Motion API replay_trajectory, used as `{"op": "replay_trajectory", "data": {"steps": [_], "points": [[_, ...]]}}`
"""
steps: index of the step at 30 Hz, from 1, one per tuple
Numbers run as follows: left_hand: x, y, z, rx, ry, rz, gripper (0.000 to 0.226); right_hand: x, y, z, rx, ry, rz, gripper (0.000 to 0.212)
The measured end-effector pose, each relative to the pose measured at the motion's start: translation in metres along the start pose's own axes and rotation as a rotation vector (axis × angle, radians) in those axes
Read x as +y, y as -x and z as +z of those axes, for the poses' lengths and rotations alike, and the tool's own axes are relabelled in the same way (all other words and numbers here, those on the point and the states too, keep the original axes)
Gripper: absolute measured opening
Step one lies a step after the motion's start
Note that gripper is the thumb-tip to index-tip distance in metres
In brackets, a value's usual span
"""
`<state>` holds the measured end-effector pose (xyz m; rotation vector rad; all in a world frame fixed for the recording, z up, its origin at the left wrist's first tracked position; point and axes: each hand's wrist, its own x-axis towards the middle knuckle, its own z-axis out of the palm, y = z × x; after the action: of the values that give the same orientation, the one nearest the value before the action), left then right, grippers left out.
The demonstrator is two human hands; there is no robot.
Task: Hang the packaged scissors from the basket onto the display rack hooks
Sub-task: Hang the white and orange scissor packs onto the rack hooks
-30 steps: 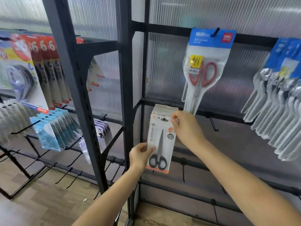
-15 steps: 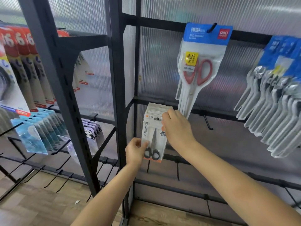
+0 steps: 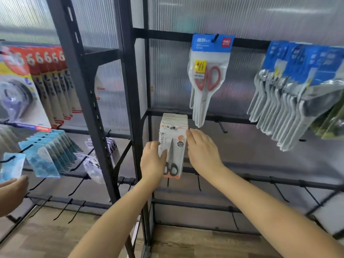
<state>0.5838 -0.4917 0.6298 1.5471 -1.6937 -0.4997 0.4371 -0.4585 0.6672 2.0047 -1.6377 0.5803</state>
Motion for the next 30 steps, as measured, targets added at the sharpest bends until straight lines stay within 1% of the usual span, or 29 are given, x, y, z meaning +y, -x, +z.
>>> {"op": "replay_trajectory", "data": {"steps": [2,3,6,8,11,14,17,22,27,30], "points": [[0.012,0.01,-0.004,-0.013,-0.058,0.138,0.031,0.003,0.015,-0.007,-0.055,0.01,0.06,0.058],[0.019,0.015,-0.003,-0.048,-0.084,0.206,0.03,0.006,0.024,-0.011,-0.081,0.017,0.096,0.06],[0.044,0.03,0.015,-0.2,-0.154,0.415,0.025,0.022,0.055,-0.023,-0.12,0.039,0.212,0.056],[0.067,0.042,0.033,-0.283,-0.169,0.505,0.023,0.038,0.079,-0.033,-0.14,0.047,0.303,0.049],[0.105,0.068,0.065,-0.38,-0.13,0.605,0.037,0.072,0.125,-0.051,-0.172,0.106,0.444,0.043],[0.141,0.1,0.099,-0.497,-0.119,0.731,0.046,0.11,0.174,-0.081,-0.215,0.171,0.628,0.044],[0.178,0.135,0.135,-0.634,-0.141,0.826,0.051,0.145,0.224,-0.114,-0.271,0.193,0.791,0.047],[0.235,0.2,0.193,-0.813,-0.14,0.965,0.051,0.189,0.317,-0.16,-0.251,0.22,1.04,0.046],[0.278,0.273,0.252,-0.976,-0.113,1.048,0.055,0.217,0.407,-0.199,-0.359,0.263,1.258,0.05],[0.288,0.315,0.289,-1.062,-0.131,1.079,0.053,0.232,0.462,-0.211,-0.367,0.24,1.391,0.048]]}}
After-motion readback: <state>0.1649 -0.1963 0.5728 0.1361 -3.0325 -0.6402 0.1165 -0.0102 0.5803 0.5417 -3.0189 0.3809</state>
